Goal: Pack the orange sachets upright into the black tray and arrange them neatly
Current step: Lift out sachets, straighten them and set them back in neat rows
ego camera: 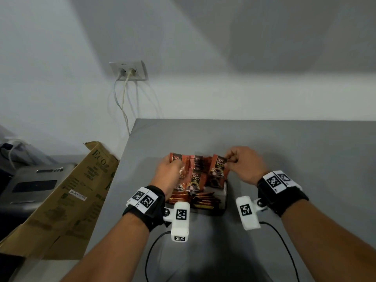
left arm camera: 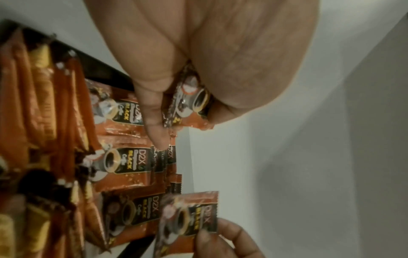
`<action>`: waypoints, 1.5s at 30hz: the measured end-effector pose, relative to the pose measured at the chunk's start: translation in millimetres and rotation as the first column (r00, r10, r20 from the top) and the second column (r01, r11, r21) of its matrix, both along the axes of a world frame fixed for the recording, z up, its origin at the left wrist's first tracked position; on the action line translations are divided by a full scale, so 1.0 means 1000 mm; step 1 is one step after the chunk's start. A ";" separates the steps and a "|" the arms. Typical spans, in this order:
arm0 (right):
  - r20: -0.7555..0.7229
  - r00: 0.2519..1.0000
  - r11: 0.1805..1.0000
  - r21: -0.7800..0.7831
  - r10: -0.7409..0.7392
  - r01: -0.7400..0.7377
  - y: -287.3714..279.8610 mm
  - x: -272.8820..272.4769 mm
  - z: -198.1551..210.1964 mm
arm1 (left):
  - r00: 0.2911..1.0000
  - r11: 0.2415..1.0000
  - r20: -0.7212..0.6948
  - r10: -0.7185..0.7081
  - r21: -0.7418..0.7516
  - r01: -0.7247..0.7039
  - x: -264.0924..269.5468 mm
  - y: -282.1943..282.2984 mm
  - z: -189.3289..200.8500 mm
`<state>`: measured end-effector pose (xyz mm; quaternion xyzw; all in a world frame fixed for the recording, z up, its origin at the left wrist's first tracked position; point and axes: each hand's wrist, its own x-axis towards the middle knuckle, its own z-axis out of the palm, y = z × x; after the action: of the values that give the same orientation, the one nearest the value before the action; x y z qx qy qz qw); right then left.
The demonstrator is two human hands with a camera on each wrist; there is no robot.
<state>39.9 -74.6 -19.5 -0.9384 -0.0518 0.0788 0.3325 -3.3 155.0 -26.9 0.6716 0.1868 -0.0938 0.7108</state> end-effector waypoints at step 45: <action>0.000 1.000 0.996 0.093 -0.011 0.011 0.023 -0.014 -0.046 | 0.973 0.834 -0.057 -0.222 0.507 0.220 -0.026 0.028 -0.008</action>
<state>25.7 -51.5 -65.6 -0.9223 -0.0503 0.0742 0.3761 -29.3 183.5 -35.1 0.8527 0.1246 -0.1212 0.4926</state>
